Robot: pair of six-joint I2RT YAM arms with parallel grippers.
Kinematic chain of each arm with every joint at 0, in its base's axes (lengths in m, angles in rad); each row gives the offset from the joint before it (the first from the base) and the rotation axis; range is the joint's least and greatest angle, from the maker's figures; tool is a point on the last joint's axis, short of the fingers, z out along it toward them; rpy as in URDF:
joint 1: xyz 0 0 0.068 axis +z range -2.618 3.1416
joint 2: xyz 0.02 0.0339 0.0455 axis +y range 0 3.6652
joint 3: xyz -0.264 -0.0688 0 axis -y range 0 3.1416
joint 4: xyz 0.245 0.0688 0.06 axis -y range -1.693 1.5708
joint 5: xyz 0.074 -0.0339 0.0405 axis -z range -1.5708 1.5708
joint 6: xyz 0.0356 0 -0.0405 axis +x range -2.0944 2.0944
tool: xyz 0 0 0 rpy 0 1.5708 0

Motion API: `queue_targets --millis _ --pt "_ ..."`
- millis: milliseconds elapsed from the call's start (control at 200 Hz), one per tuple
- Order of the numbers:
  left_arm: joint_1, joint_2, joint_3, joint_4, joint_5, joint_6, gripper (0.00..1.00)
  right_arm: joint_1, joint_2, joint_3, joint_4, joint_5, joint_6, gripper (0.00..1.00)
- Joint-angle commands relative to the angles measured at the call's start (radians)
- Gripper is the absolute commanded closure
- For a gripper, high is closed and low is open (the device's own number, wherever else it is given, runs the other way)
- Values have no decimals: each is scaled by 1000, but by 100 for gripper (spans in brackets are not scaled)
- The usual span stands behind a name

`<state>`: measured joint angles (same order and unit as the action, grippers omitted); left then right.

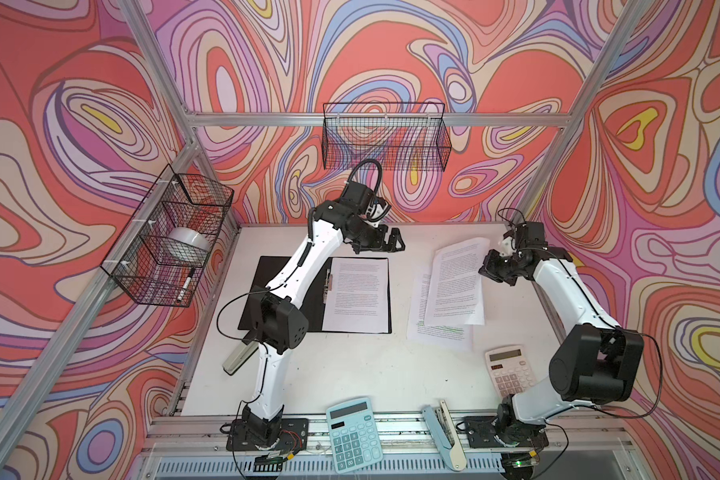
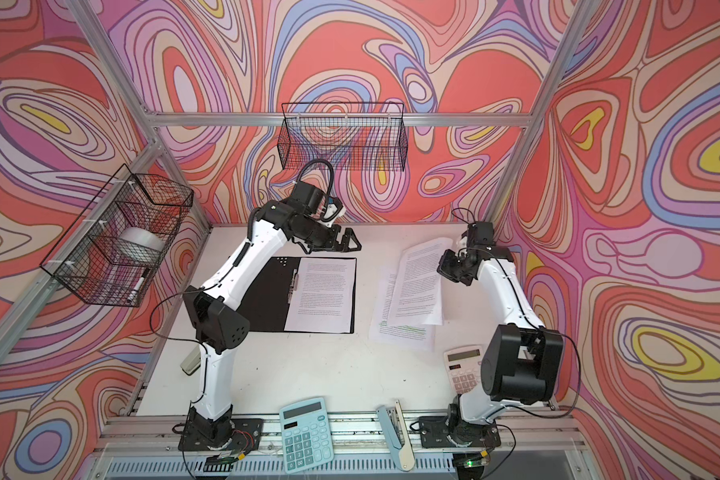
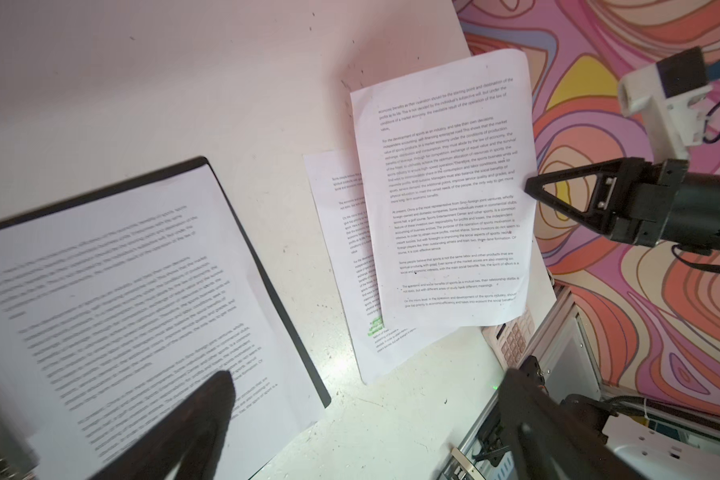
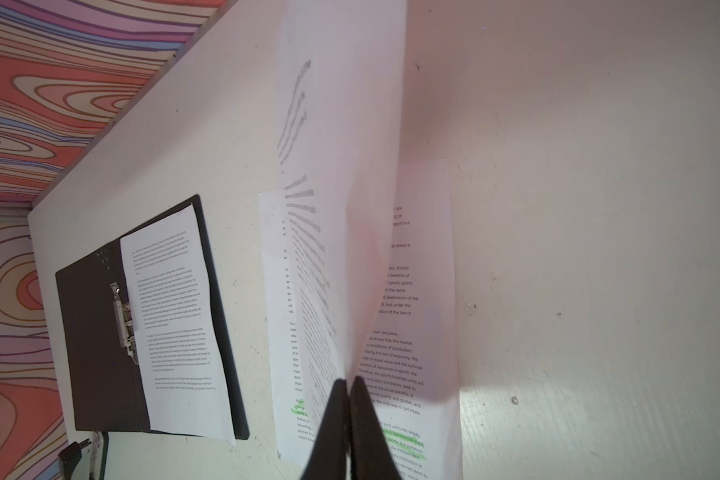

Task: Put the files into the folder
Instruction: 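Swing the held sheet over the folder with the right gripper while the left draws back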

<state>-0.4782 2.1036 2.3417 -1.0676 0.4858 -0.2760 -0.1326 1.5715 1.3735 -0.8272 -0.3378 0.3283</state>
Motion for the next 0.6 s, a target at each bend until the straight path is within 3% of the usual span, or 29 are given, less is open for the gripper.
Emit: queue_targets --millis 0,285,456,596 --pt "23 -56 -11 -39 -22 28 0 17 -10 45 -39 -16 0 100" --pt "71 -140 -137 8 -3 5 0 67 14 167 -96 -12 -2 100" --pt "122 -177 -182 -22 -65 23 0 160 47 291 -148 16 0 100" --pt "199 -227 -265 -1 -45 11 0 243 77 382 -173 2 27 100"
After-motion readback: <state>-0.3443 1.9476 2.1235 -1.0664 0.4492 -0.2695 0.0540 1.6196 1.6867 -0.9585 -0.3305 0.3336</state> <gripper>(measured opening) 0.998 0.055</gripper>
